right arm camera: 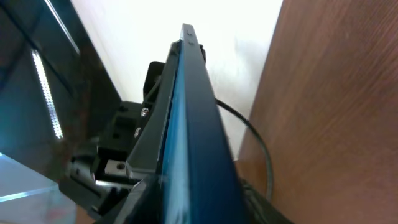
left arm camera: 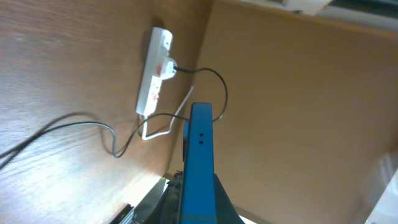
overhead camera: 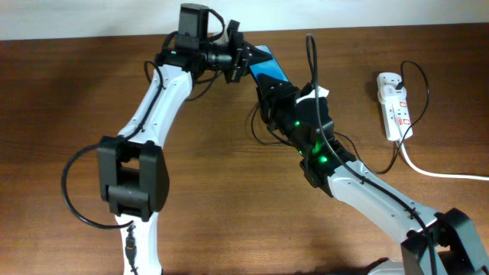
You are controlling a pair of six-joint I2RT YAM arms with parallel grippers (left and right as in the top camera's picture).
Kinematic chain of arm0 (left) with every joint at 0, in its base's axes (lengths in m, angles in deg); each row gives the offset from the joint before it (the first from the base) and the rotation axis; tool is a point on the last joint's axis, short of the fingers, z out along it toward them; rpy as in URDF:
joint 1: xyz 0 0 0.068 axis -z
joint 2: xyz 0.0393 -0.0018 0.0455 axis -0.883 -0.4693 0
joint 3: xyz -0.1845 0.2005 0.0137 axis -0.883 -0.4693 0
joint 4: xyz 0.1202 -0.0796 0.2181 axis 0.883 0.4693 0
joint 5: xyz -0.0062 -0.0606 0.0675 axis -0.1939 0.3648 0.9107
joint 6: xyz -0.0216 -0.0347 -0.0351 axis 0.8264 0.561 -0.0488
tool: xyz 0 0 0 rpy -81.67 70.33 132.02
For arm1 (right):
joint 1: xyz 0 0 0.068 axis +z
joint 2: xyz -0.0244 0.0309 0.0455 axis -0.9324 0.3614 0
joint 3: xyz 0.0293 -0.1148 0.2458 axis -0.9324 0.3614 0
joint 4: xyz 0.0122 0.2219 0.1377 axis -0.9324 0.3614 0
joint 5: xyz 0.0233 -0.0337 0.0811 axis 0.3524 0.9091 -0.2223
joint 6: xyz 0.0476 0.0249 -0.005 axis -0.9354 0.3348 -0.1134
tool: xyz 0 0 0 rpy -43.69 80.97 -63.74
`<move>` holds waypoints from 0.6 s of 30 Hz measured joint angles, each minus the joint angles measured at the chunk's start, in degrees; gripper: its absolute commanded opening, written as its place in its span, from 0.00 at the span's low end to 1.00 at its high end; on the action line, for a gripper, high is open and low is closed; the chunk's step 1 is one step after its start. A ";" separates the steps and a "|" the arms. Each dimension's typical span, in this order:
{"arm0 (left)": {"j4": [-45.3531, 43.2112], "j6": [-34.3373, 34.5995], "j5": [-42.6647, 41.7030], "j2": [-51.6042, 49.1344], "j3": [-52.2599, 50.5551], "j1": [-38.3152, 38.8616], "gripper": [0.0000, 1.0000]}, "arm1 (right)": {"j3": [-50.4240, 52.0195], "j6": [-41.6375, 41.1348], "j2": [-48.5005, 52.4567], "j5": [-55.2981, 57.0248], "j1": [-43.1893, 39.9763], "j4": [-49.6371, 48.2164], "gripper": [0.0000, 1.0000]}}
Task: Plug charger to phone and switch on socket
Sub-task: 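Open the right gripper and move it to the black cable's USB-C end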
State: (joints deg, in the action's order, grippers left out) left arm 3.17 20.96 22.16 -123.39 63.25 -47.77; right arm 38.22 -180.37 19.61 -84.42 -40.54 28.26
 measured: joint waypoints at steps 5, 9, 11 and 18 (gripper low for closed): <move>8.55 -6.93 0.04 0.00 0.02 -5.18 0.00 | 0.04 2.03 0.15 -2.51 -0.70 0.31 0.42; 14.97 -12.00 -0.57 0.00 0.04 -8.59 0.00 | 0.11 5.03 0.59 -6.38 -1.14 0.96 0.40; 17.38 -14.75 -0.83 0.00 0.11 -9.29 0.00 | 0.22 8.09 0.72 -8.24 -1.42 1.29 0.36; 28.09 -32.87 -2.19 0.00 0.15 -12.20 0.00 | 0.42 23.93 0.87 -16.98 -10.58 12.28 0.35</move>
State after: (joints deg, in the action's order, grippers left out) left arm 31.26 -11.91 19.97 -123.39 63.40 -59.97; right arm 38.63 -156.44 20.48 -101.40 -51.12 40.54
